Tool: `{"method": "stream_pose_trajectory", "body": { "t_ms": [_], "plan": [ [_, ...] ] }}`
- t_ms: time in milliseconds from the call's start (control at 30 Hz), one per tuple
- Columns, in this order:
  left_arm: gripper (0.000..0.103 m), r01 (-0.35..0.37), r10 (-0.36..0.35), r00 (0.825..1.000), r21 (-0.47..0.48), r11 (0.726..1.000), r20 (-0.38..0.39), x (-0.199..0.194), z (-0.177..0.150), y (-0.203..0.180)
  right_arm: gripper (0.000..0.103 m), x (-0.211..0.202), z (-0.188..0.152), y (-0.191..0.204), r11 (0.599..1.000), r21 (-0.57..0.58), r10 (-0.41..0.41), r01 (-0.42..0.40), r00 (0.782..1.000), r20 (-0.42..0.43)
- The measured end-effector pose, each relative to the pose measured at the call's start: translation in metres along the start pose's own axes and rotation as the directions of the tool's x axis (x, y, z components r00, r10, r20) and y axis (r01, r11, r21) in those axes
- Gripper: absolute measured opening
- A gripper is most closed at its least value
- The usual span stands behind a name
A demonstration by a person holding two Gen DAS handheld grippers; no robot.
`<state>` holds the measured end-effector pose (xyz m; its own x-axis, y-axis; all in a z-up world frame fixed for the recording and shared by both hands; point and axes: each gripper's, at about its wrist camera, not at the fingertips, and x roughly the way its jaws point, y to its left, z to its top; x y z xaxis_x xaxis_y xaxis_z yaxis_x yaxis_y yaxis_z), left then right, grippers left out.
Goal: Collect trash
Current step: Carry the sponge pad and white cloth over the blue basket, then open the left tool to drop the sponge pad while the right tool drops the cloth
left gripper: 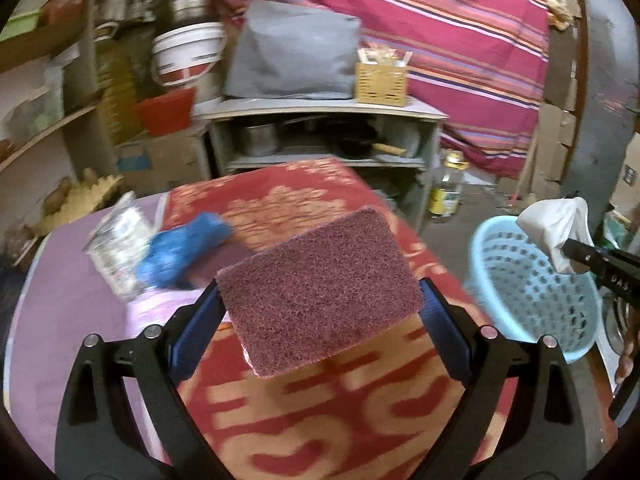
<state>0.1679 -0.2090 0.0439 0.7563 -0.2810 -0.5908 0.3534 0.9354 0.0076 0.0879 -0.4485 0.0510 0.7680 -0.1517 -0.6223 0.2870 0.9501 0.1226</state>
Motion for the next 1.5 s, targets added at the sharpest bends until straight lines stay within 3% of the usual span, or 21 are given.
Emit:
{"method": "stream_pose_trajectory", "body": {
  "t_ms": [400,700,933,1333,1500],
  "plan": [
    [0.091,0.152,-0.151,0.988,0.106,0.983,-0.016,0.032,0.009,-0.115,0.009,-0.005,-0.010,-0.071,0.996,0.035,-0.086,0.087,0.996,-0.017],
    [0.091,0.208,-0.199,0.978,0.171,0.963,-0.068,0.060,0.000,-0.173,0.010,0.000,-0.018,-0.101,0.991,0.067,-0.109,0.112,0.993,-0.045],
    [0.093,0.249,-0.236,0.967,0.166,0.954,-0.091,0.068,0.000,-0.179,0.010,0.004,-0.019,-0.101,0.992,0.056,-0.109,0.112,0.992,-0.057],
    [0.097,0.214,-0.208,0.976,0.139,0.967,-0.060,0.057,0.007,-0.159,0.010,0.007,-0.018,-0.091,0.993,0.043,-0.103,0.106,0.993,-0.059],
    [0.097,0.161,-0.158,0.987,0.126,0.979,-0.033,0.049,0.008,-0.137,0.010,0.010,-0.016,-0.084,0.994,0.035,-0.100,0.102,0.993,-0.063]
  ]
}}
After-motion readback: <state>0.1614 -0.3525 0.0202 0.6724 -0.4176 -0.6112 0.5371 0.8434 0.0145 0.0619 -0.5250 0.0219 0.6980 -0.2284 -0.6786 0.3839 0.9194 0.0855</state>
